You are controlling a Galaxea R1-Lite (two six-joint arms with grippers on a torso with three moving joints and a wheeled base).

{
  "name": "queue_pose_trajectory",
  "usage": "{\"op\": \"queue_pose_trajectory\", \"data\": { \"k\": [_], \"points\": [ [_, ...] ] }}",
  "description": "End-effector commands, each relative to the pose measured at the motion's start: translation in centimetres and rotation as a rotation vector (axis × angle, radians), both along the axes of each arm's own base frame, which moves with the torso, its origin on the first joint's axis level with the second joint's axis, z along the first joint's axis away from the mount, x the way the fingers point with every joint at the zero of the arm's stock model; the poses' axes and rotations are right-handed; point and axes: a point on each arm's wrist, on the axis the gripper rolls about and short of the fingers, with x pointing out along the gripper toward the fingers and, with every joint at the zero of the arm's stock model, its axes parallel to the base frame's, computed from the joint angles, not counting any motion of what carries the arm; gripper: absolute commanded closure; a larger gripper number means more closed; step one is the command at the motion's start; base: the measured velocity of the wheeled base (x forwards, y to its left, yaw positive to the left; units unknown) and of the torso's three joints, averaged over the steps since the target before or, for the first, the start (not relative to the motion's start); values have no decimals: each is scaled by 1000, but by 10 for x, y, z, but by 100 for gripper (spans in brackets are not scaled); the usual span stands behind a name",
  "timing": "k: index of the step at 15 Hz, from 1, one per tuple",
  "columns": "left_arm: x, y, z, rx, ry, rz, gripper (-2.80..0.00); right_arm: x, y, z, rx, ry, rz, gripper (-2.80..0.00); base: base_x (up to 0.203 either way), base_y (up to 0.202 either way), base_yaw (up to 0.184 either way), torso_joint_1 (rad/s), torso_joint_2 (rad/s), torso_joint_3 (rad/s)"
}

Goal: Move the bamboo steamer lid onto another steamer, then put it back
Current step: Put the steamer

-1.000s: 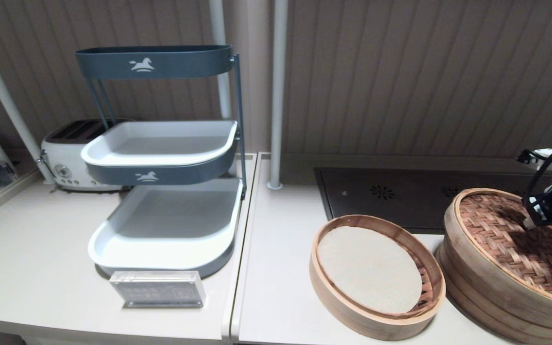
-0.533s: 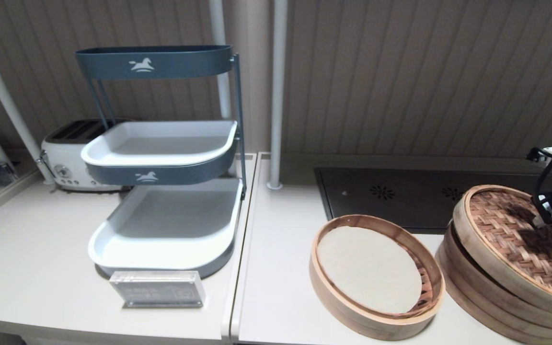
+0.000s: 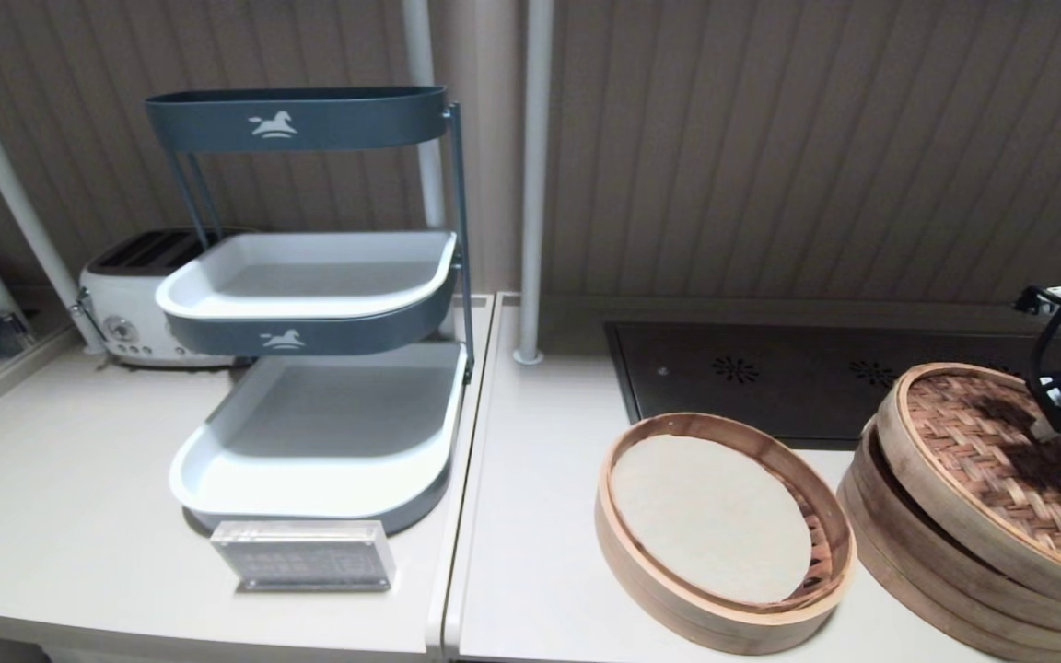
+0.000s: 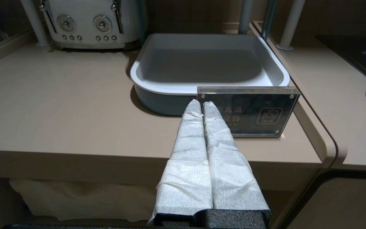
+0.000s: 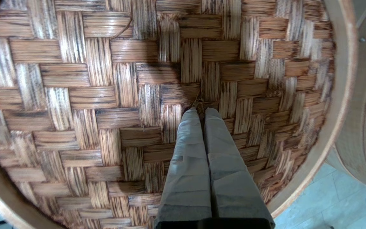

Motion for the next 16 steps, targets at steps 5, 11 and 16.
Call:
{"op": "queue_pose_trajectory", "data": {
  "k": [5,11,16],
  "points": [
    [2,0,-8,0,25,0,0,1,-13,-9,10,29,-33,0,0,0,0,0,0,0],
    [2,0,-8,0,25,0,0,7,-14,-14,14,35,-28,0,0,0,0,0,0,0],
    [2,0,-8,0,25,0,0,13,-9,-10,10,22,-10,0,0,0,0,0,0,0]
  ]
}}
